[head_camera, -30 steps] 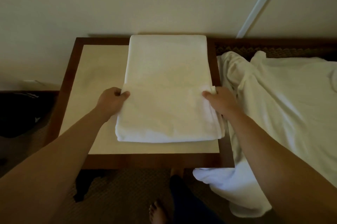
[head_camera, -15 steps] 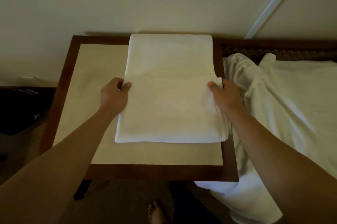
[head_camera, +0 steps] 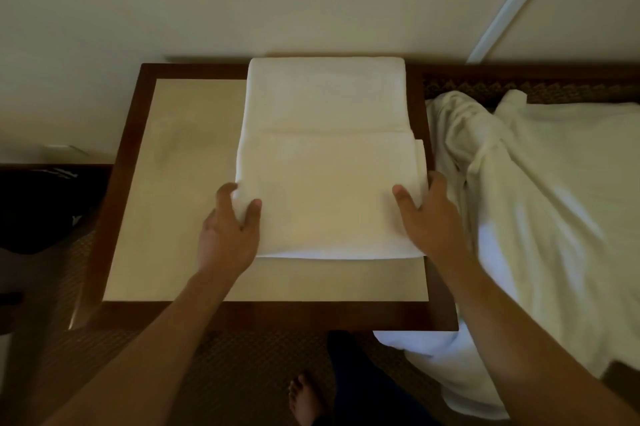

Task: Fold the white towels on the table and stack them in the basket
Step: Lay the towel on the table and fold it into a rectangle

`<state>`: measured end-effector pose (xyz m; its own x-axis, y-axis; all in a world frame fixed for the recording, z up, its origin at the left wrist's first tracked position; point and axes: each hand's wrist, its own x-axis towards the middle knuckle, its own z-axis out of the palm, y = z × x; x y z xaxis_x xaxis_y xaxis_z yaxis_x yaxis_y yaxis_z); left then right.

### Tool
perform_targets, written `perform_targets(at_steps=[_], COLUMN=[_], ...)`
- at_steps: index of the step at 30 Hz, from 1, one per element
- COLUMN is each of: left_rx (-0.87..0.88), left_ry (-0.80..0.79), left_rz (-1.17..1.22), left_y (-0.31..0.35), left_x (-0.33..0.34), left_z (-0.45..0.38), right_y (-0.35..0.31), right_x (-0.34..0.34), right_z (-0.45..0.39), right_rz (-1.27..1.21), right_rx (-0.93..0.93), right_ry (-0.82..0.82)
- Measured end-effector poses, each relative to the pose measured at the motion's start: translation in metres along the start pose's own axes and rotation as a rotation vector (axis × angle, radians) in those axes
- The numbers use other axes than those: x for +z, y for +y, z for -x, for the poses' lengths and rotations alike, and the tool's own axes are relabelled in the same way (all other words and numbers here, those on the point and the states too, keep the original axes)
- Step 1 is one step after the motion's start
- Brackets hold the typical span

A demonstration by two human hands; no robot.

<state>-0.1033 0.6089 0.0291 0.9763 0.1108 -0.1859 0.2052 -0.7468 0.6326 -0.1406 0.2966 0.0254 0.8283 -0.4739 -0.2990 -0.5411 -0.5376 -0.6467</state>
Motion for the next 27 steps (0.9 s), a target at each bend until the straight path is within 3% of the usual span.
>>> perform_targets(at_steps=[3, 10, 12, 14, 15, 17, 20, 22, 27], left_rx=[-0.014, -0.075, -0.09, 0.033, 0.134, 0.339, 0.473, 0.44, 0.077], left_ry=[0.049, 0.072, 0.086, 0.188, 0.216, 0.095, -0.269, -0.32, -0.183], left_rz=[0.051, 0.126, 0.075, -0.105, -0.158, -0.21, -0.499, -0.653, -0.658], left_y=[-0.014, -0.024, -0.02, -0.011, -0.003, 0.014, 0.024, 0.011, -0.023], left_x=[0.002, 0.007, 0.001, -0.002, 0.0, 0.012, 0.032, 0.031, -0.004], left_z=[0.006, 0.018, 0.014, 0.011, 0.009, 0.001, -0.021, -0.043, -0.071], right_y=[0.016, 0.02, 0.017, 0.005, -0.004, -0.023, -0.029, -0.018, 0.022], right_x=[0.009, 0.012, 0.009, 0.007, 0.008, 0.016, 0.038, 0.034, -0.014], right_z=[0.017, 0.016, 0.018, 0.021, 0.022, 0.018, 0.003, -0.019, -0.054], right_rz=[0.092, 0.042, 0.192, 0.355, 0.374, 0.419, 0.619, 0.708, 0.73], right_rx=[-0.093, -0.04, -0.082, -0.191, -0.266, -0.429, -0.608, -0.534, -0.142], right_ry=[0.041, 0.067, 0.176, 0.302, 0.285, 0.101, -0.167, -0.223, -0.034])
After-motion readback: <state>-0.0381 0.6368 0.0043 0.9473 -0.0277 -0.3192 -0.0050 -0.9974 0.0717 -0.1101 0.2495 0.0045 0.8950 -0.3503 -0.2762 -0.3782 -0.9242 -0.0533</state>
